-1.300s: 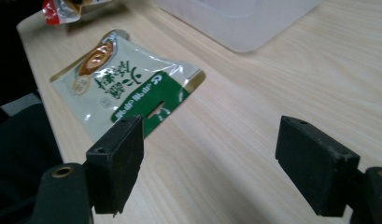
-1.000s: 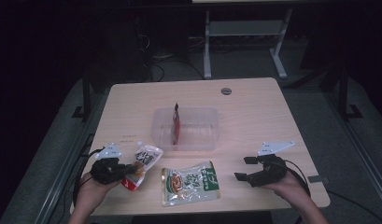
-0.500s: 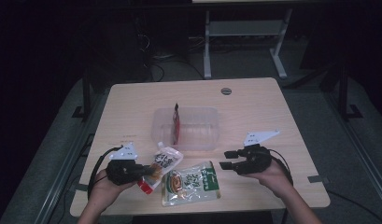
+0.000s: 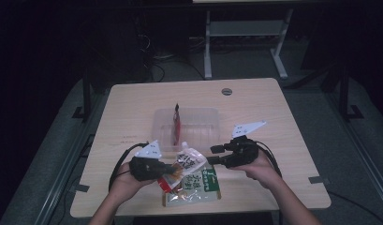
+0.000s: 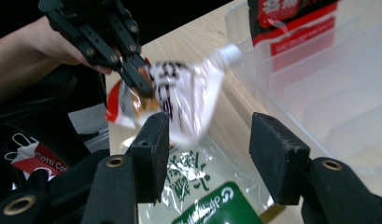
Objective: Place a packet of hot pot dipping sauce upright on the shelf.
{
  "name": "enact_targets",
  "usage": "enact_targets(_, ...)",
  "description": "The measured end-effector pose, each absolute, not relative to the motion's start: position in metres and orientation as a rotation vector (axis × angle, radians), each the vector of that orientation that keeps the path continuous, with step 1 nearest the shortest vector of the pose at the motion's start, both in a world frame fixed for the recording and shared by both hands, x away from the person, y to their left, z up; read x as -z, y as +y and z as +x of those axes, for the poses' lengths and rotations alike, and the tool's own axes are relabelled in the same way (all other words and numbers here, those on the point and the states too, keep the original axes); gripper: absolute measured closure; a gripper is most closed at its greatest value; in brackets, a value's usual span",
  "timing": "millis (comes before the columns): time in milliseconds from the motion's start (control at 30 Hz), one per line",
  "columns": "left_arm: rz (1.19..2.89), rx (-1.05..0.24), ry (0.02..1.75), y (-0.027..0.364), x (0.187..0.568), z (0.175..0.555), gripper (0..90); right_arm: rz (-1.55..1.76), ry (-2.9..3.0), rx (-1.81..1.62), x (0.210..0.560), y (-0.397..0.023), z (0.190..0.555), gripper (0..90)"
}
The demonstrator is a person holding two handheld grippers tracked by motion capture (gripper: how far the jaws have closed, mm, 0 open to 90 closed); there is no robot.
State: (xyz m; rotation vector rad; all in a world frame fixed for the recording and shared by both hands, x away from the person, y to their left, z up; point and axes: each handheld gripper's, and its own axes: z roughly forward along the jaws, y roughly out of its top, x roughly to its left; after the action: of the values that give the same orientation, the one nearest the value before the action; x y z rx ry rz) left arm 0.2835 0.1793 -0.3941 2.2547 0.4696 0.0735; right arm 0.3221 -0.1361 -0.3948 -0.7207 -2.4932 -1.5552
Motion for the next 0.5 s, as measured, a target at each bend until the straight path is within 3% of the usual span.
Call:
enact_targets(333, 2.244, -0.103, 0.375, 0.158, 0.393, 0.284, 89.1, -0.695, -2.471, 1.514, 0.398, -0.127, 0.327, 44.3)
enact_targets(500, 2.247, -0.118, 0.336, 0.153, 0.394, 0.28, 89.1, -0.657, -2.456, 1.447, 0.406, -0.12, 0.325, 49.5)
